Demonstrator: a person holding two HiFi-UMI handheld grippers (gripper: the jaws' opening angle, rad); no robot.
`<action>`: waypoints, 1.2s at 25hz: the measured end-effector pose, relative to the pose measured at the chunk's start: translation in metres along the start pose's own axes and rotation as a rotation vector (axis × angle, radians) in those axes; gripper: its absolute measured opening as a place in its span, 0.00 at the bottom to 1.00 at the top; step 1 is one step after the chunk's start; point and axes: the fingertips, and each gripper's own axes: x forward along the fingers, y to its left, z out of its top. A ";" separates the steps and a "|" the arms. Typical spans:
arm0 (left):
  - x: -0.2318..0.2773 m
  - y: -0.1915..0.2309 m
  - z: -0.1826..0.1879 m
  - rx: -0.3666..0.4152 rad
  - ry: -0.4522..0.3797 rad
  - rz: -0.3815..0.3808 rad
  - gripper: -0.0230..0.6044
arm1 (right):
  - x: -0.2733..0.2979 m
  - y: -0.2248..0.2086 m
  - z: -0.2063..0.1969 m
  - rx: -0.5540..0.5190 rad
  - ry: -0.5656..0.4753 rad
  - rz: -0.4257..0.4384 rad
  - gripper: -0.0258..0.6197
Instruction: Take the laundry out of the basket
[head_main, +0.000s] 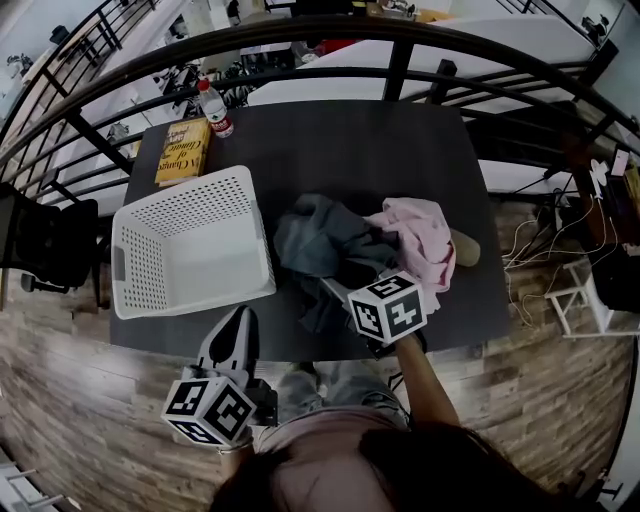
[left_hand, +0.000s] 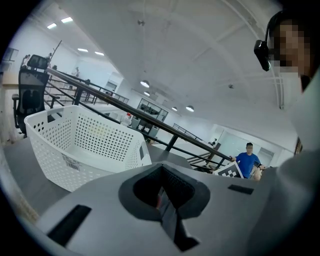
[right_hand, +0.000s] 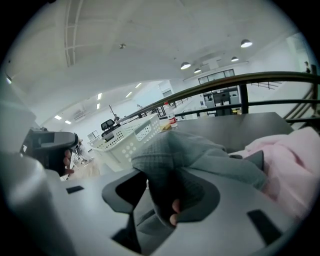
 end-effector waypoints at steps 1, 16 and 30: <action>-0.002 0.000 -0.001 0.001 0.005 0.002 0.03 | -0.002 0.001 -0.001 0.001 -0.006 -0.003 0.31; -0.079 0.008 -0.026 0.030 0.011 -0.083 0.03 | -0.061 0.031 -0.026 0.096 -0.149 -0.154 0.34; -0.162 -0.001 -0.062 0.054 0.009 -0.183 0.03 | -0.158 0.082 -0.074 0.254 -0.338 -0.216 0.25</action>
